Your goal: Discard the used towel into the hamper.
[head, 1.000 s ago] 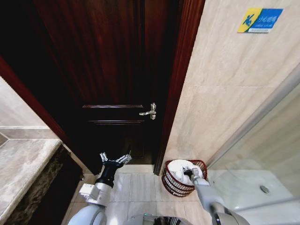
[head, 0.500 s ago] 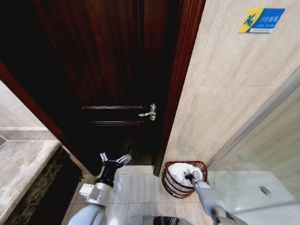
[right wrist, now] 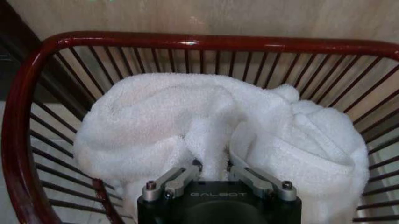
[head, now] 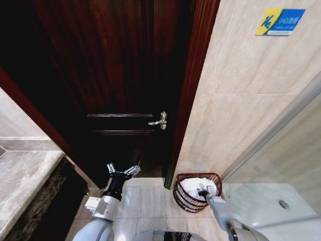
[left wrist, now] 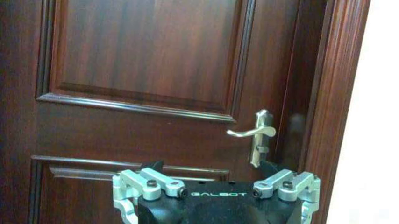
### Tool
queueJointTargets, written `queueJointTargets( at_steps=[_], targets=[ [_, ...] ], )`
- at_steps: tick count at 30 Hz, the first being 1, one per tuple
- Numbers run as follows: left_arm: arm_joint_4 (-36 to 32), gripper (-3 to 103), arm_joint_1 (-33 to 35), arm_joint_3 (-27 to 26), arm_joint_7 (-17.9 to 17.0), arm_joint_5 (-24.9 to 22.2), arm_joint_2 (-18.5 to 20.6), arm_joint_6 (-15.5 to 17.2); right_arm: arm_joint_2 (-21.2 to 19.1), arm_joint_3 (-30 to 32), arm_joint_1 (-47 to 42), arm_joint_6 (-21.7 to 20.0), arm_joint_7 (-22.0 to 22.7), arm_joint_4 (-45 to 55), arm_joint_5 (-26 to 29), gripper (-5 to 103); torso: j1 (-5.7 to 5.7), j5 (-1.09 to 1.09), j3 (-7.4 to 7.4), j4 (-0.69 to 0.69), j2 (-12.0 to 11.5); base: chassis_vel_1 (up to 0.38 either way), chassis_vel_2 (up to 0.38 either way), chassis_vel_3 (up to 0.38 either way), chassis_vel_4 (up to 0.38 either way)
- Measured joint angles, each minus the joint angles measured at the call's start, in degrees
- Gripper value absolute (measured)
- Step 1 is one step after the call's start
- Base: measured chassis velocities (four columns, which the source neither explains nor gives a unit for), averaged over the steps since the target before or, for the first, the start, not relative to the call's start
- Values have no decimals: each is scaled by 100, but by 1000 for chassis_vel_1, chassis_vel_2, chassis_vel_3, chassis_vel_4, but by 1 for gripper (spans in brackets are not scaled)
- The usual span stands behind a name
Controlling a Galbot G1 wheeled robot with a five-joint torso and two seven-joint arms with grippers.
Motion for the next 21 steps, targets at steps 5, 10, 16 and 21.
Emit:
queueJointTargets(
  at_steps=[5,10,16,21],
  targets=[
    [0,100,0,0,0,0,0,0,97,19,70,-219,30,-29,150,10,0,2,0,0,0,0,0,0,0],
    [0,100,0,0,0,0,0,0,112,64,134,-396,51,-122,231,10,0,2,0,1,0,0,0,0,0],
    [0,100,0,0,0,0,0,0,91,55,-4,-598,-55,154,477,11,0,3,0,1,0,0,0,0,0],
    [0,100,0,0,0,0,0,0,81,-5,-455,-785,-95,1048,723,27,0,3,1,0,0,0,0,0,0]
  ],
)
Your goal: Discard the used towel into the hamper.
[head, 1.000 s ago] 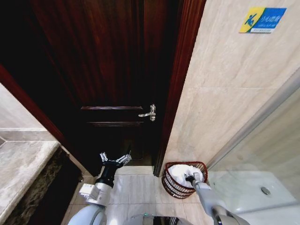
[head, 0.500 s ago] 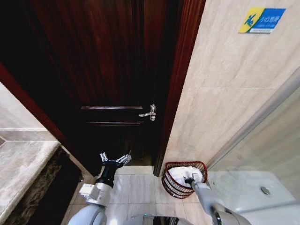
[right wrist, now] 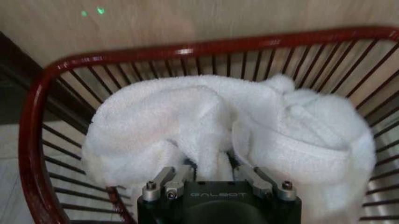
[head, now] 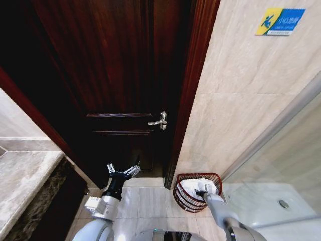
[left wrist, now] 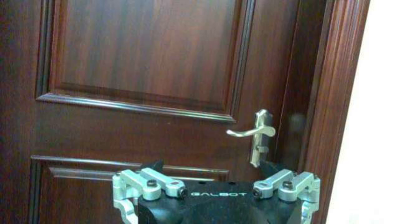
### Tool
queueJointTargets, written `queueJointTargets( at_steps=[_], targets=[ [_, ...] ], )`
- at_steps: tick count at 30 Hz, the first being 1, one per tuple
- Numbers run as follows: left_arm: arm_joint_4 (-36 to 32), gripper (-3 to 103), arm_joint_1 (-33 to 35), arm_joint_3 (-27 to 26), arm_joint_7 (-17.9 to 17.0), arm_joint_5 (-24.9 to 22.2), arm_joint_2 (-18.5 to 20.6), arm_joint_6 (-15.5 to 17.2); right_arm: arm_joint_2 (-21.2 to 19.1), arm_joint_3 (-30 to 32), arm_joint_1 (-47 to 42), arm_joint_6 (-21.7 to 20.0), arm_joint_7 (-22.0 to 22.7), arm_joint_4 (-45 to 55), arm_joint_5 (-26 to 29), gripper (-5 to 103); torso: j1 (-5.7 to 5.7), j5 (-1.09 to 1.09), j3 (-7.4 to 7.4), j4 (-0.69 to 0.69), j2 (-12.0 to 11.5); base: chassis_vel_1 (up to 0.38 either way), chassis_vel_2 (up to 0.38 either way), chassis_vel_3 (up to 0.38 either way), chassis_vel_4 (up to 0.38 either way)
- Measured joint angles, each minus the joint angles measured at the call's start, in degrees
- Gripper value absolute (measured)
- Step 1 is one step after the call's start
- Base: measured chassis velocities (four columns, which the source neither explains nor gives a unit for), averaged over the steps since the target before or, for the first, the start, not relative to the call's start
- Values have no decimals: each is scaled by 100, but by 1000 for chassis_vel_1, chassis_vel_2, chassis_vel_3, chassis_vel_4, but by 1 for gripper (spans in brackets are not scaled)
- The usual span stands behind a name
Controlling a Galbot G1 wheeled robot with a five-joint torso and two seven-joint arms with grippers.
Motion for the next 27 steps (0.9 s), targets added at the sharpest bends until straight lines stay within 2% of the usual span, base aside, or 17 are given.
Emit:
queueJointTargets(
  at_steps=[3,5,7,8,11,12,14,15,18,21,22,23,27],
  targets=[
    [0,100,0,0,0,0,0,0,-21,-45,-584,-293,-9,1085,107,43,0,2,0,1,0,0,0,0,0],
    [0,100,0,0,0,0,1,0,-44,-63,-788,-370,-14,1456,157,43,0,1,0,-1,0,0,0,0,0],
    [0,100,0,0,0,0,0,0,-102,-111,-1256,-587,-11,2329,371,54,0,-4,0,-1,0,0,0,0,0],
    [0,100,0,0,0,0,0,0,-102,-111,-1256,-587,-11,2329,371,54,0,-4,0,-1,0,0,0,0,0],
    [0,100,0,0,0,0,0,0,-158,-109,-2071,-694,43,3702,571,70,-1,0,-1,1,0,0,0,0,0],
    [0,100,0,0,0,0,0,0,-158,-109,-2071,-694,43,3702,571,70,-1,0,-1,1,0,0,0,0,0],
    [0,100,0,0,0,0,0,0,-180,-36,-2611,-690,68,4454,669,81,-1,-1,-1,0,0,0,0,0,0],
    [0,100,0,0,0,0,0,0,-180,-36,-2611,-690,68,4454,669,81,-1,-1,-1,0,0,0,0,0,0],
    [0,100,0,0,0,0,0,0,-198,114,-3221,-467,108,5224,762,96,-1,-1,-1,-1,0,0,0,0,0],
    [0,100,0,0,0,0,0,0,-195,192,-3501,-120,158,5591,803,99,-1,-1,-1,-1,1,0,0,0,0],
    [0,100,0,0,0,0,0,0,-162,266,-3752,298,228,5925,798,100,-1,-1,-1,0,0,0,0,0,0],
    [0,100,0,0,0,0,0,0,-162,266,-3752,298,228,5925,798,100,-1,-1,-1,0,0,0,0,0,0],
    [0,100,0,0,0,0,0,0,67,349,-4335,739,414,6847,843,100,-1,-1,-1,0,0,0,0,0,0]
  ],
)
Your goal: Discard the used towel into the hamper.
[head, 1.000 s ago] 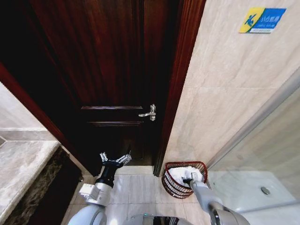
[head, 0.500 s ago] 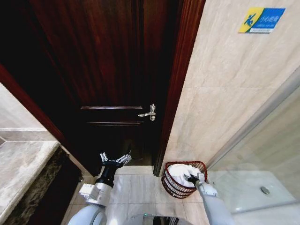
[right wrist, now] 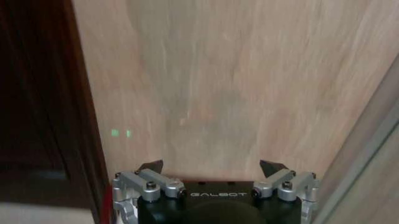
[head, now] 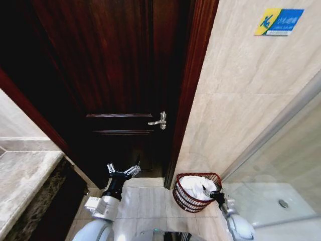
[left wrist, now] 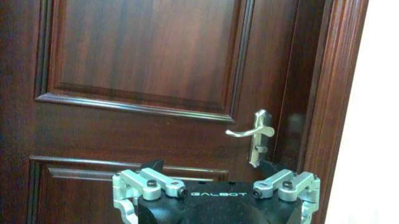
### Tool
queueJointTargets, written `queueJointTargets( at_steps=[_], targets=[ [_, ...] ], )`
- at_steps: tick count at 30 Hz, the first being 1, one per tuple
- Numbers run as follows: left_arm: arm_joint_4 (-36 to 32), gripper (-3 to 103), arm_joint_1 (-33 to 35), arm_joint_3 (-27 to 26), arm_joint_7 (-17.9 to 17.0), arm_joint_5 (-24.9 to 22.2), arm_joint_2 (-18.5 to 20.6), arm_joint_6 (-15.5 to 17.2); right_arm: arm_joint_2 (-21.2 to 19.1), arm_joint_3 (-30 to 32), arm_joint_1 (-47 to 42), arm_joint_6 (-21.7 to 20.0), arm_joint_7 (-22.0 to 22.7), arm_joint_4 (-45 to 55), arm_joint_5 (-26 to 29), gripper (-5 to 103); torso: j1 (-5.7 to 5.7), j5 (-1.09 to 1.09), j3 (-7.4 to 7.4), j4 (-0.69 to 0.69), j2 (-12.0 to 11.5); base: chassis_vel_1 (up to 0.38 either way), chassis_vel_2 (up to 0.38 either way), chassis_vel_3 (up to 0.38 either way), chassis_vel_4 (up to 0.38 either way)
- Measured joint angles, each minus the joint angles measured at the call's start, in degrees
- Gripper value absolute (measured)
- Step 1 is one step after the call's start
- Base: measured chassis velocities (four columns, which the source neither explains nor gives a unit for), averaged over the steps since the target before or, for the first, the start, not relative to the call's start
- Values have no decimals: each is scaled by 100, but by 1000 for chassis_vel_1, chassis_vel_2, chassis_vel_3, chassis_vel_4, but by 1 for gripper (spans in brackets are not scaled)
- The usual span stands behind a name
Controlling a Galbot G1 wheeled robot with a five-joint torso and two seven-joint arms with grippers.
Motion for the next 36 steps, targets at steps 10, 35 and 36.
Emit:
queueJointTargets(
  at_steps=[10,35,36],
  targets=[
    [0,100,0,0,0,0,0,0,460,-2,-1110,354,408,2036,0,100,0,-2,0,0,0,0,0,0,0],
    [0,100,0,0,0,0,0,0,1068,-514,-1632,186,709,5150,-375,100,0,0,1,0,-1,0,0,0,0],
    [0,100,0,0,0,0,0,0,1085,-562,-1644,210,721,5150,-417,100,1,0,1,0,0,0,0,0,0]
  ],
)
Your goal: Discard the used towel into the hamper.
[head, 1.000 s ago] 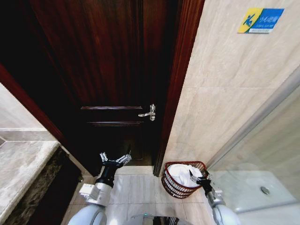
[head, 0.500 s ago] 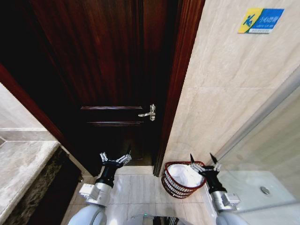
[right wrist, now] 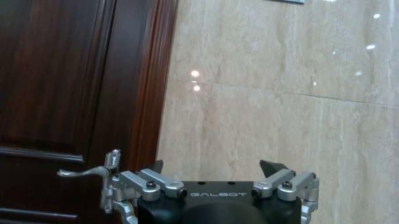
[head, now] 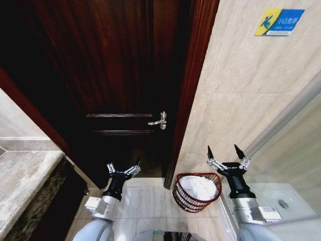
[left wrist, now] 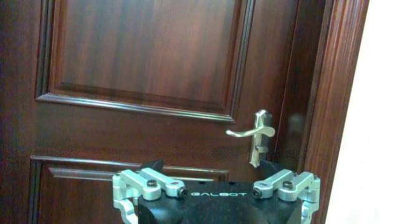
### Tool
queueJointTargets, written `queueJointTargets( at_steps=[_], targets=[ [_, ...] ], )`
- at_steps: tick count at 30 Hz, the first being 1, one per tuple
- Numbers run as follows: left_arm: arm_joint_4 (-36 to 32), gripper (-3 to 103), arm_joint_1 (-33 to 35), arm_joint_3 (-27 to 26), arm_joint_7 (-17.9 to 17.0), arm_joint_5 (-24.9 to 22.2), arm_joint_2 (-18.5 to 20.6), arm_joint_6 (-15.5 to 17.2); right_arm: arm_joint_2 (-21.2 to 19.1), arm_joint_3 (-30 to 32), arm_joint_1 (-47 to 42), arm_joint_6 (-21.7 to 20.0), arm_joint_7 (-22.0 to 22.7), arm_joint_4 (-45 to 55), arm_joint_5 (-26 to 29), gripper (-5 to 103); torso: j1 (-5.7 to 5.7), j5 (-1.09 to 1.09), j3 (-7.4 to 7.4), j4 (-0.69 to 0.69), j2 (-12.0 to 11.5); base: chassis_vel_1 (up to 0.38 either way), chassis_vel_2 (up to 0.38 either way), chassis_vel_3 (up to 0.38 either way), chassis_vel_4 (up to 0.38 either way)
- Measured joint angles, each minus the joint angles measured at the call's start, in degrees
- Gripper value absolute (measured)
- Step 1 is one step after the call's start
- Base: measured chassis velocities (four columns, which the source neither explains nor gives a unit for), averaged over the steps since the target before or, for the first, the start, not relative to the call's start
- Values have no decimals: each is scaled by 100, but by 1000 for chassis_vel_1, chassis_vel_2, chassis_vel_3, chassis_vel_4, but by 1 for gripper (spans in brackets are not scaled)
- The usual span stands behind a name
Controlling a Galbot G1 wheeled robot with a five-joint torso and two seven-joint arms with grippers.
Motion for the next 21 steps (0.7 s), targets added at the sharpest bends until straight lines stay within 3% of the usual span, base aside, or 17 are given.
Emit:
queueJointTargets(
  at_steps=[7,21],
  targets=[
    [0,100,0,0,0,0,0,0,55,-317,-13,119,81,-28,-326,100,0,0,0,0,0,0,0,0,0],
    [0,100,0,0,0,0,0,0,-191,-150,47,229,-51,-66,-252,100,0,0,0,0,0,0,0,0,0]
  ],
)
